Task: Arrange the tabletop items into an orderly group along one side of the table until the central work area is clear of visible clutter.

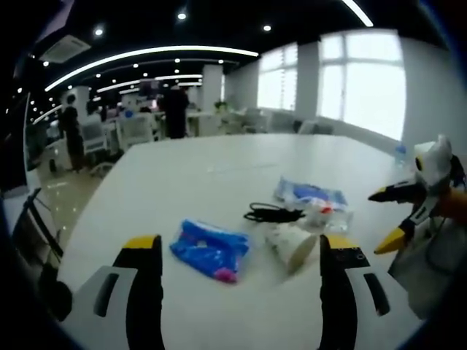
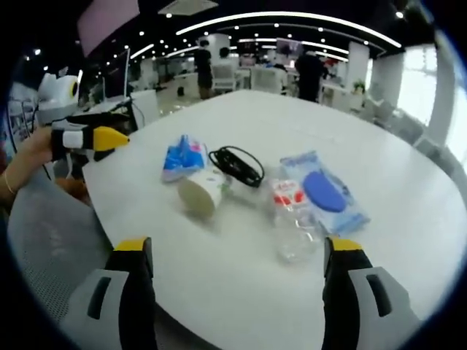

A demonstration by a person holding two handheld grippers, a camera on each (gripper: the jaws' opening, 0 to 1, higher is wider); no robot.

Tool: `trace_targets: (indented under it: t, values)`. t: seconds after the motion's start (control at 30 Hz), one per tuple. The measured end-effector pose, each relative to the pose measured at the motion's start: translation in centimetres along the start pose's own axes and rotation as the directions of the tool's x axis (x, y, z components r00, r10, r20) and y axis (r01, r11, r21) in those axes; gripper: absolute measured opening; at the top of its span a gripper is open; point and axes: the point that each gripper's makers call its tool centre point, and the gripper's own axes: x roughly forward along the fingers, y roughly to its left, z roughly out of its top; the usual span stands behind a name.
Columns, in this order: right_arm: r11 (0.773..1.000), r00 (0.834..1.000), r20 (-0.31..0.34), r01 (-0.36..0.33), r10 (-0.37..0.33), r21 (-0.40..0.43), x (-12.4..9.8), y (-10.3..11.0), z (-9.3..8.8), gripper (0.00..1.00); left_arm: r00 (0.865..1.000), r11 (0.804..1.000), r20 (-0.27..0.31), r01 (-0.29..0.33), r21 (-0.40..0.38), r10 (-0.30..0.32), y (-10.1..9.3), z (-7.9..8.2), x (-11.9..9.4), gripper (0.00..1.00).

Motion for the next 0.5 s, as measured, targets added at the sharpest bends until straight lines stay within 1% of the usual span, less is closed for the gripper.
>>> trace_targets:
  t: [0.3,0.5]
  values:
    - [1.000,1.000,0.012,0.002,-0.002,-0.017,-0.1,-1.7,1.9,0.94,1.000,1.000,-0.003,0.014,-0.007,-0.014,-0.3,0.0,0.0,0.85]
    - [1.000,1.000,-0.006,0.003,-0.003,-0.004,1.2,-3.7,2.5,0.91,1.000,1.000,-0.009,0.025,-0.007,-0.025,-0.5,-0.1,0.1,0.85]
